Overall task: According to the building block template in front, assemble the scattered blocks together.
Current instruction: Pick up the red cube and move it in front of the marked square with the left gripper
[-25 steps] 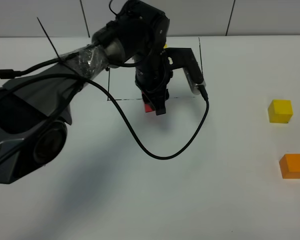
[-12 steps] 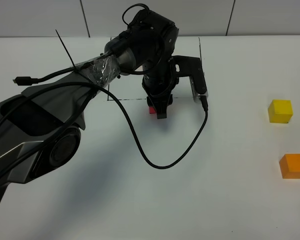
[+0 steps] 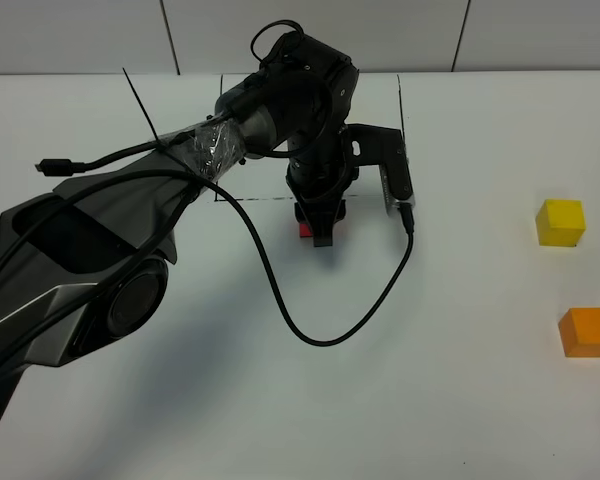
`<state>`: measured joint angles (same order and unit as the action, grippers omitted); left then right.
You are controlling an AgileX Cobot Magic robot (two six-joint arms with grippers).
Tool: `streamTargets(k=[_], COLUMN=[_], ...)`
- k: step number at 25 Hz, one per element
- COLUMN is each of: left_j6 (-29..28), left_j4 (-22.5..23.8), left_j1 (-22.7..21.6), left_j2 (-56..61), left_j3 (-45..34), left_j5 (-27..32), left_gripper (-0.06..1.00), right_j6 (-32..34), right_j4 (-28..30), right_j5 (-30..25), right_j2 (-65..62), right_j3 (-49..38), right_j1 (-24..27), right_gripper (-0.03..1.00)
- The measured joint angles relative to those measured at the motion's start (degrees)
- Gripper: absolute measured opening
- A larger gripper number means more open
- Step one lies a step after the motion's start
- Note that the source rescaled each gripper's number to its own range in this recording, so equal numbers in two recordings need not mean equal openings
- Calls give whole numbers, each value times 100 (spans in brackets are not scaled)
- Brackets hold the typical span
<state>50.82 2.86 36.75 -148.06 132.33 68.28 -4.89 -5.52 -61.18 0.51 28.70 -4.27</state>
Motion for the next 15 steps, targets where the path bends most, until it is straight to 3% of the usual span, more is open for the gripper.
streamTargets(k=[15], left_j6=[39], left_j4=[-188], left_j1=[0], left_j2=[-11], left_j3=[18], left_j5=[0], left_gripper=[0], right_j6=[0], right_j4=[0], right_j5=[0], right_j2=[0], right_j3=[0], right_j1=[0], right_gripper=[75])
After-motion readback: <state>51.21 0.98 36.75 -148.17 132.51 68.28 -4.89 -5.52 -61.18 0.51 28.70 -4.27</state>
